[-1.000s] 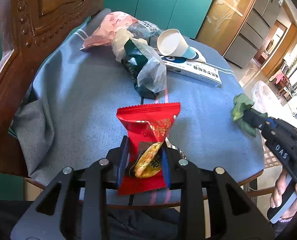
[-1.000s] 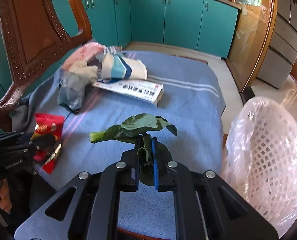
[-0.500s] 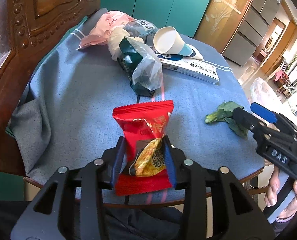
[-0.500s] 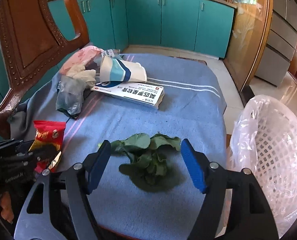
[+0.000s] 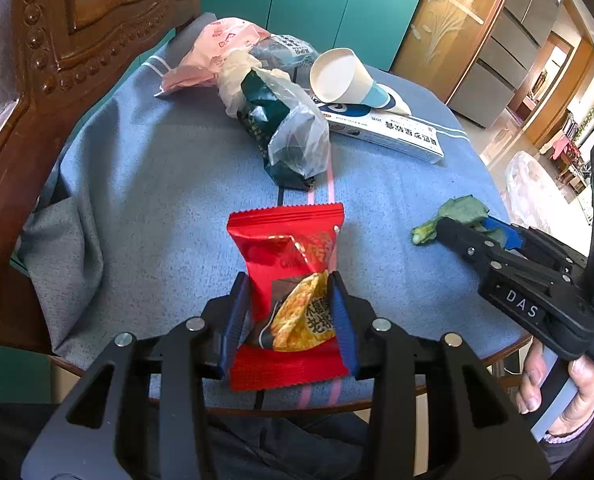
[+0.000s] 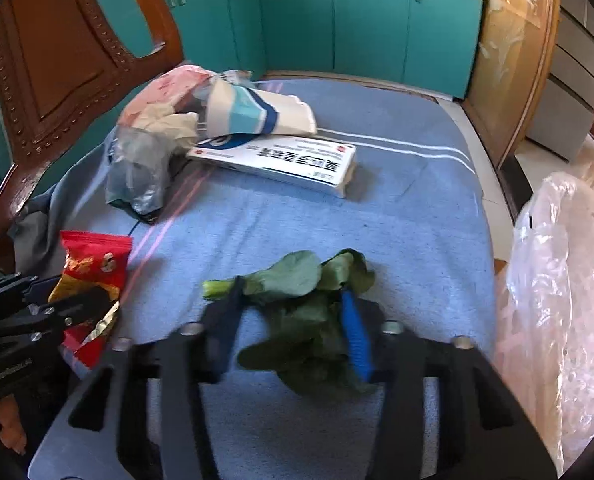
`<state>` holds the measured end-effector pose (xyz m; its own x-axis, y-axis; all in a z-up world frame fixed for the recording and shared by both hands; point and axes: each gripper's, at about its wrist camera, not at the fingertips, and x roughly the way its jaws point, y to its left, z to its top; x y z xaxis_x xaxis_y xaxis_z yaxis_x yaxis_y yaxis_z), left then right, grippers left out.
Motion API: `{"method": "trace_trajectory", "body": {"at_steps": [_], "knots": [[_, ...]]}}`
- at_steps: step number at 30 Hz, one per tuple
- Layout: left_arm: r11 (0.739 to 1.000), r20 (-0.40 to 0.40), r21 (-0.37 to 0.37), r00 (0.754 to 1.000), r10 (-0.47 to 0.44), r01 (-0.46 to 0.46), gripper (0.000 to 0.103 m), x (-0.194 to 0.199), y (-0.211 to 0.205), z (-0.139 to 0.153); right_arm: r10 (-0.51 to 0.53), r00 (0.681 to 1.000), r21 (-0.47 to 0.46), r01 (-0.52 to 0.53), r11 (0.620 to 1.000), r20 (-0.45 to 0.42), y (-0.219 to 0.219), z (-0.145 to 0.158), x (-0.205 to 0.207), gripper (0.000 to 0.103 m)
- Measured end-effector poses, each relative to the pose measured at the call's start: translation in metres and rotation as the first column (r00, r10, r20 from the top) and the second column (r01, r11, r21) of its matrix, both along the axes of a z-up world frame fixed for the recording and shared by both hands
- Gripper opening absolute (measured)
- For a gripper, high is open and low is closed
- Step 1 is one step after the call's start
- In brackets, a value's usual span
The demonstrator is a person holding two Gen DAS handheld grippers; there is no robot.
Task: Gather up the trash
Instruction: 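Grasp the green leafy vegetable with the right tool while the left tool holds the wrapper, then carry the vegetable and red wrapper over the basket and open both tools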
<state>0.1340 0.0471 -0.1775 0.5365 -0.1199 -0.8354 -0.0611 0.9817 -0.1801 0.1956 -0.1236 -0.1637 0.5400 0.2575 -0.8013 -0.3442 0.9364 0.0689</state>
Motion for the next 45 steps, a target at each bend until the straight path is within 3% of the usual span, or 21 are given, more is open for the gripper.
{"method": "trace_trajectory", "body": {"at_steps": [3, 9, 19, 45], "knots": [[1.0, 0.0, -0.007, 1.0, 0.003, -0.003, 0.036, 0.0, 0.0, 0.0, 0.01, 1.0, -0.018, -0.01, 1.0, 0.024, 0.002, 0.004, -0.003, 0.027], [1.0, 0.022, -0.001, 1.0, 0.004, -0.004, 0.031, -0.002, 0.0, 0.007, -0.017, 0.999, 0.003, 0.016, 1.0, 0.035, -0.01, 0.013, -0.007, 0.018], [1.0, 0.051, 0.007, 0.999, -0.013, 0.013, 0.031, -0.005, -0.008, 0.02, -0.047, 0.996, 0.018, 0.046, 0.999, 0.074, -0.024, 0.029, -0.009, 0.017], [0.998, 0.043, 0.019, 0.998, -0.054, 0.053, 0.031, -0.004, -0.024, 0.019, -0.058, 0.997, 0.03, 0.057, 0.998, 0.059, -0.031, 0.026, -0.009, 0.017]]}}
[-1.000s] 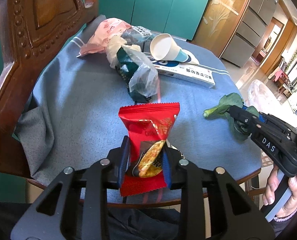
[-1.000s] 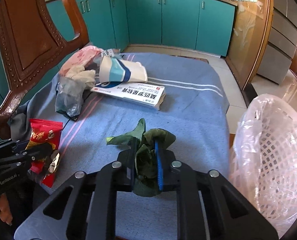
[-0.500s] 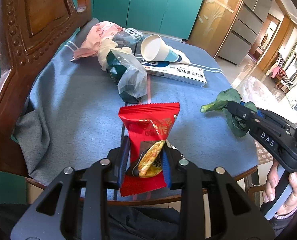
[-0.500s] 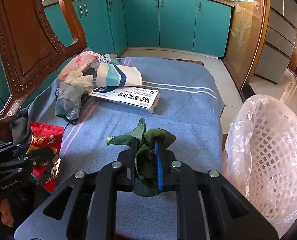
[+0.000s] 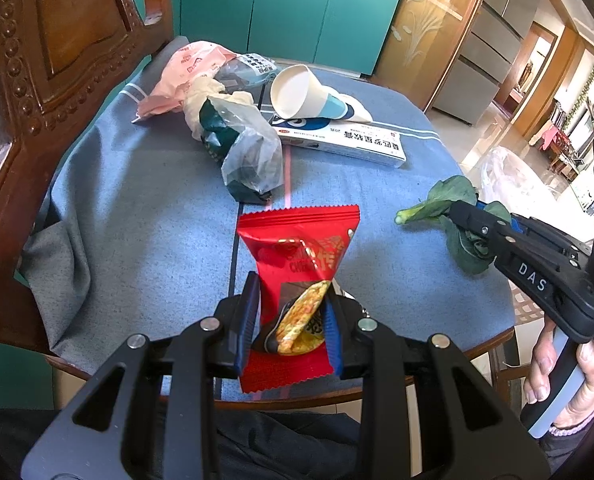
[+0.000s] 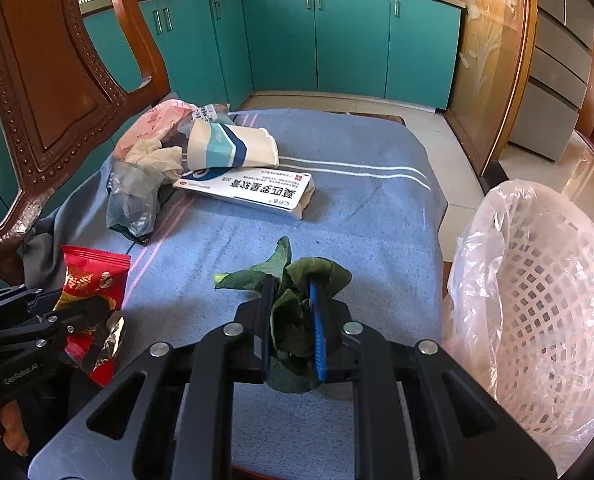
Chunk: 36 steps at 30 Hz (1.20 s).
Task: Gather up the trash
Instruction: 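Carry the vegetable and red wrapper over the basket and open both tools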
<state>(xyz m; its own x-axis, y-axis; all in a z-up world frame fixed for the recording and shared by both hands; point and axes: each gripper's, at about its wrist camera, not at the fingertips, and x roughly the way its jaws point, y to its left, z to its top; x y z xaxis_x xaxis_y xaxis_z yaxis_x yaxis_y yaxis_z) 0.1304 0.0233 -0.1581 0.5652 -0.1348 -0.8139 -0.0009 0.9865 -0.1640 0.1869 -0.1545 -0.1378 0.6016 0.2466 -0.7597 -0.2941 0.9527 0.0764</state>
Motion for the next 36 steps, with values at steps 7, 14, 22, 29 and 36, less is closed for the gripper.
{"method": "trace_trajectory", "body": {"at_steps": [7, 14, 22, 29, 36], "knots": [[1.0, -0.006, 0.003, 1.0, -0.005, 0.005, 0.031, -0.001, -0.002, -0.001, -0.001, 1.0, 0.006, 0.001, 1.0, 0.003, -0.004, 0.001, -0.003, 0.017], [1.0, -0.01, 0.0, 1.0, -0.006, 0.006, 0.031, 0.0, -0.002, -0.002, -0.003, 1.0, 0.011, 0.003, 1.0, -0.004, -0.005, 0.0, -0.003, 0.017], [0.999, 0.026, -0.045, 1.0, 0.013, -0.012, 0.031, -0.003, 0.009, 0.014, -0.012, 0.999, 0.059, 0.008, 0.998, 0.053, -0.015, 0.022, -0.008, 0.017], [0.998, 0.062, -0.06, 0.998, -0.021, 0.025, 0.031, -0.002, -0.007, 0.035, -0.083, 0.988, 0.119, 0.068, 0.991, 0.131, -0.055, 0.058, -0.012, 0.017], [0.98, 0.105, -0.098, 0.981, -0.162, 0.173, 0.031, 0.011, -0.068, 0.061, -0.278, 0.94, 0.106, 0.262, 0.959, 0.197, -0.143, 0.078, -0.026, 0.017]]}}
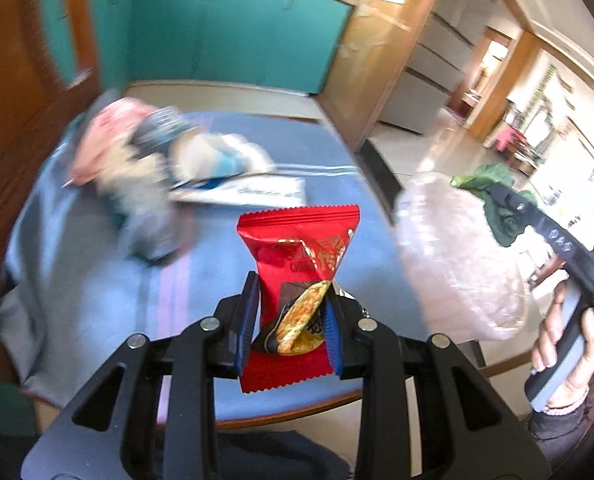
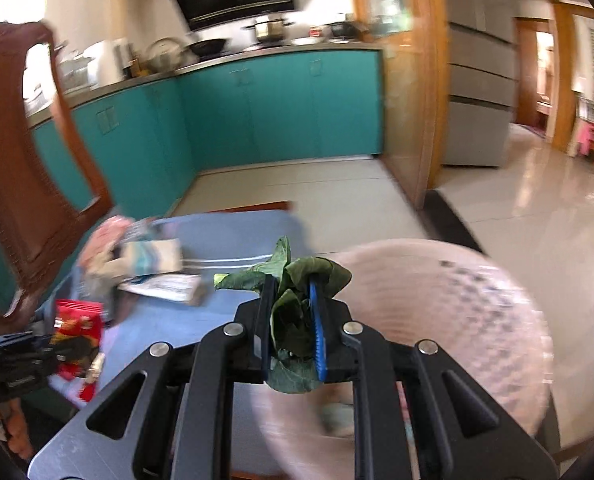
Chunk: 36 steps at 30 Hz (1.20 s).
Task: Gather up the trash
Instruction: 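Carry the vegetable and red wrapper over the basket and open both tools, then grasp the clear plastic bag with the left tool while the right tool reaches the medicine box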
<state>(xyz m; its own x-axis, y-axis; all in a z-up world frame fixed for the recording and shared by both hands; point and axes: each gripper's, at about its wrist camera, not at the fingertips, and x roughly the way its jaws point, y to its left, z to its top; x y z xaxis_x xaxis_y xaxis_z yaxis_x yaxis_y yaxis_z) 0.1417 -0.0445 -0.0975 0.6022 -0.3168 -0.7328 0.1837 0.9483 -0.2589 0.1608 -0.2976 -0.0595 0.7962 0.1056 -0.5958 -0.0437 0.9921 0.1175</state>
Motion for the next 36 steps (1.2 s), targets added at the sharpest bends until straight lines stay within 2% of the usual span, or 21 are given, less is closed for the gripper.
{"method": "trace_trajectory", "body": {"at_steps": [5, 11, 15, 18, 19, 21, 22, 23, 25, 27, 28, 29, 30, 32, 35, 36], "knots": [[0.99, 0.039, -0.017, 0.99, -0.137, 0.138, 0.031, 0.016, -0.064, 0.022, -0.159, 0.986, -0.001, 0.159, 0.987, -0.05, -0.065, -0.016, -0.015, 0.017], [0.95, 0.005, -0.039, 0.95, -0.311, 0.311, 0.031, 0.039, -0.156, 0.02, -0.226, 0.971, 0.0, 0.227, 0.974, -0.082, -0.101, -0.03, -0.031, 0.017], [0.932, -0.008, -0.014, 0.932, -0.363, 0.363, 0.048, 0.041, -0.191, 0.008, -0.268, 0.96, -0.006, 0.269, 0.963, -0.085, -0.114, -0.034, -0.033, 0.017], [0.932, -0.003, 0.026, 0.933, -0.36, 0.36, 0.075, 0.036, -0.196, 0.002, -0.285, 0.953, 0.007, 0.287, 0.958, -0.106, -0.121, -0.039, -0.032, 0.018], [0.935, 0.003, 0.033, 0.935, -0.354, 0.353, 0.08, 0.033, -0.194, 0.003, -0.292, 0.949, 0.014, 0.296, 0.955, -0.118, -0.123, -0.043, -0.03, 0.019], [0.944, 0.015, 0.053, 0.945, -0.325, 0.324, 0.08, 0.029, -0.183, 0.003, -0.293, 0.945, 0.029, 0.3, 0.953, -0.144, -0.122, -0.048, -0.025, 0.034], [0.955, 0.023, 0.068, 0.957, -0.29, 0.287, 0.08, 0.028, -0.173, 0.004, -0.289, 0.944, 0.04, 0.298, 0.954, -0.157, -0.121, -0.051, -0.023, 0.039], [0.968, 0.032, 0.083, 0.97, -0.24, 0.237, 0.08, 0.029, -0.162, 0.005, -0.284, 0.944, 0.049, 0.296, 0.954, -0.166, -0.12, -0.054, -0.023, 0.049], [0.989, 0.064, 0.091, 0.991, -0.121, 0.114, 0.08, 0.03, -0.131, 0.01, -0.27, 0.949, 0.057, 0.283, 0.958, -0.165, -0.113, -0.053, -0.02, 0.055], [0.997, 0.117, 0.08, 0.993, 0.006, -0.015, 0.08, 0.027, -0.091, 0.017, -0.255, 0.955, 0.051, 0.265, 0.963, -0.155, -0.104, -0.05, -0.018, 0.06], [0.992, 0.149, 0.09, 0.986, 0.074, -0.088, 0.08, 0.026, -0.074, 0.021, -0.242, 0.959, 0.052, 0.251, 0.966, -0.145, -0.098, -0.047, -0.016, 0.061], [0.981, 0.174, 0.113, 0.975, 0.14, -0.161, 0.081, 0.026, -0.057, 0.022, -0.222, 0.966, 0.058, 0.231, 0.971, -0.135, -0.092, -0.044, -0.013, 0.061], [0.952, 0.19, 0.159, 0.955, 0.23, -0.261, 0.085, 0.031, -0.036, 0.021, -0.198, 0.972, 0.065, 0.208, 0.976, -0.126, -0.083, -0.04, -0.01, 0.061], [0.883, 0.165, 0.233, 0.911, 0.377, -0.408, 0.086, 0.046, 0.005, 0.009, -0.137, 0.984, 0.07, 0.145, 0.987, -0.112, -0.061, -0.032, 0.0, 0.064], [0.837, 0.052, 0.223, 0.863, 0.502, -0.5, 0.086, 0.07, 0.054, -0.017, -0.053, 0.991, 0.013, 0.055, 0.998, -0.123, -0.018, -0.026, 0.02, 0.075], [0.834, 0.014, 0.211, 0.855, 0.519, -0.51, 0.086, 0.075, 0.065, -0.024, -0.01, 0.991, -0.011, 0.008, 1.0, -0.136, 0.003, -0.025, 0.031, 0.077]]}}
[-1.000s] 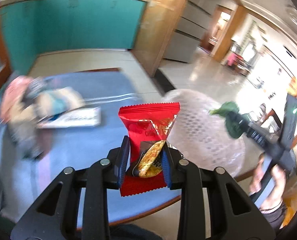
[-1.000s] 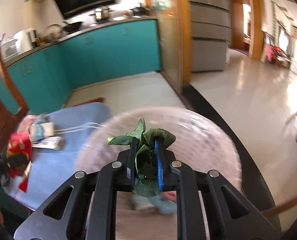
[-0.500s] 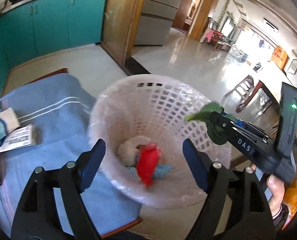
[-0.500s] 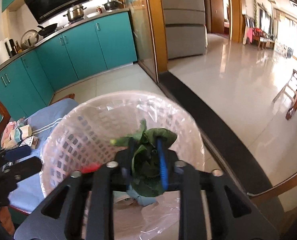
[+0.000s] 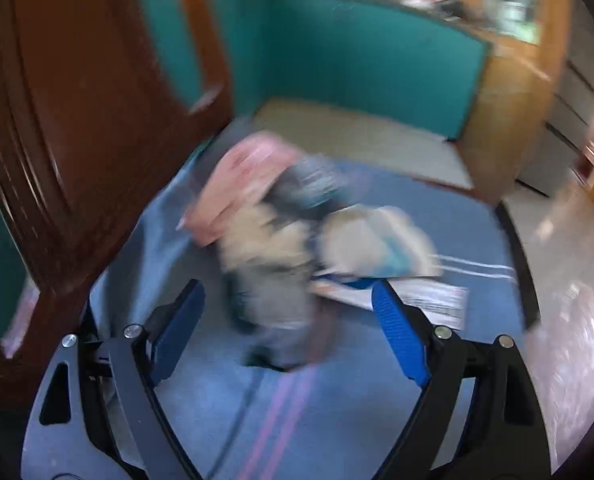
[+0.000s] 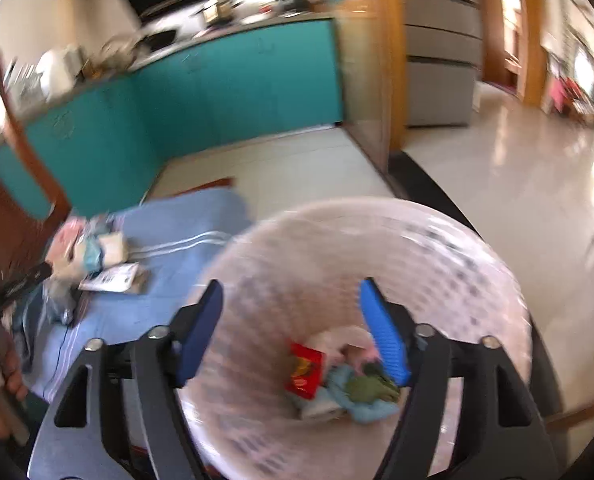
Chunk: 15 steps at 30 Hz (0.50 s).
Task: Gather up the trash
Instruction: 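Grasp the clear plastic bag with the left tool while the right tool reaches the medicine box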
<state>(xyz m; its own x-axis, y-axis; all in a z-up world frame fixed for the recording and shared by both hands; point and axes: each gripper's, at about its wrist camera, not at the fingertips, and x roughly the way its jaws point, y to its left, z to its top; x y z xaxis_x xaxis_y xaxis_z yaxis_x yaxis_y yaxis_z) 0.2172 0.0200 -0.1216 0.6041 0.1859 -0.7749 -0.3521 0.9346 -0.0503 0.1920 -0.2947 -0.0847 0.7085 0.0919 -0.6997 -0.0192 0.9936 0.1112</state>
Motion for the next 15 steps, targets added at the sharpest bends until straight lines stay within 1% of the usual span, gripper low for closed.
{"method": "trace_trajectory", "body": {"at_steps": [1, 2, 3, 4, 5, 7, 8, 9, 10, 11, 12, 14, 15], "knots": [[0.999, -0.023, -0.04, 1.0, 0.006, -0.007, 0.085, 0.005, 0.01, -0.009, 0.053, 0.998, -0.011, -0.054, 0.999, -0.013, 0.018, 0.0, 0.01, 0.078], [0.998, -0.043, -0.062, 0.999, 0.004, -0.007, 0.084, 0.009, 0.016, -0.016, 0.108, 0.994, -0.023, -0.109, 0.994, -0.031, 0.037, -0.001, 0.02, 0.08], [0.998, -0.053, -0.071, 0.999, -0.002, -0.001, 0.078, 0.011, 0.017, -0.021, 0.183, 0.981, -0.049, -0.186, 0.981, -0.061, 0.063, -0.004, 0.032, 0.083], [0.996, -0.062, -0.084, 0.998, -0.015, 0.01, 0.068, 0.013, 0.02, -0.026, 0.248, 0.965, -0.078, -0.255, 0.964, -0.09, 0.087, -0.007, 0.043, 0.084], [0.993, -0.065, -0.117, 0.997, -0.035, 0.027, 0.065, 0.014, 0.023, -0.031, 0.313, 0.943, -0.106, -0.325, 0.94, -0.116, 0.111, -0.013, 0.052, 0.085], [0.979, -0.047, -0.196, 0.997, -0.064, 0.054, 0.052, 0.009, 0.027, -0.035, 0.399, 0.903, -0.163, -0.423, 0.891, -0.16, 0.148, -0.023, 0.066, 0.085], [0.976, -0.044, -0.211, 0.996, -0.072, 0.061, 0.049, 0.005, 0.029, -0.036, 0.453, 0.871, -0.218, -0.487, 0.846, -0.189, 0.172, -0.03, 0.075, 0.085], [0.975, -0.044, -0.21, 0.996, -0.078, 0.067, 0.049, 0.0, 0.029, -0.036, 0.476, 0.856, -0.258, -0.515, 0.817, -0.201, 0.186, -0.034, 0.079, 0.085], [0.976, -0.043, -0.206, 0.996, -0.079, 0.069, 0.049, -0.005, 0.03, -0.035, 0.499, 0.839, -0.313, -0.544, 0.778, -0.216, 0.203, -0.04, 0.087, 0.085], [0.972, -0.039, -0.222, 0.995, -0.088, 0.077, 0.049, -0.013, 0.031, -0.034, 0.522, 0.818, -0.346, -0.575, 0.741, -0.24, 0.217, -0.047, 0.094, 0.086], [0.966, -0.035, -0.242, 0.995, -0.098, 0.087, 0.049, -0.018, 0.032, -0.034, 0.54, 0.799, -0.353, -0.601, 0.717, -0.264, 0.225, -0.052, 0.1, 0.086], [0.953, -0.026, -0.279, 0.991, -0.13, 0.117, 0.049, -0.03, 0.034, -0.034, 0.572, 0.751, -0.338, -0.66, 0.671, -0.33, 0.241, -0.065, 0.113, 0.086], [0.951, -0.025, -0.28, 0.989, -0.144, 0.131, 0.049, -0.035, 0.034, -0.032, 0.574, 0.743, -0.327, -0.668, 0.669, -0.343, 0.242, -0.068, 0.118, 0.086]]}}
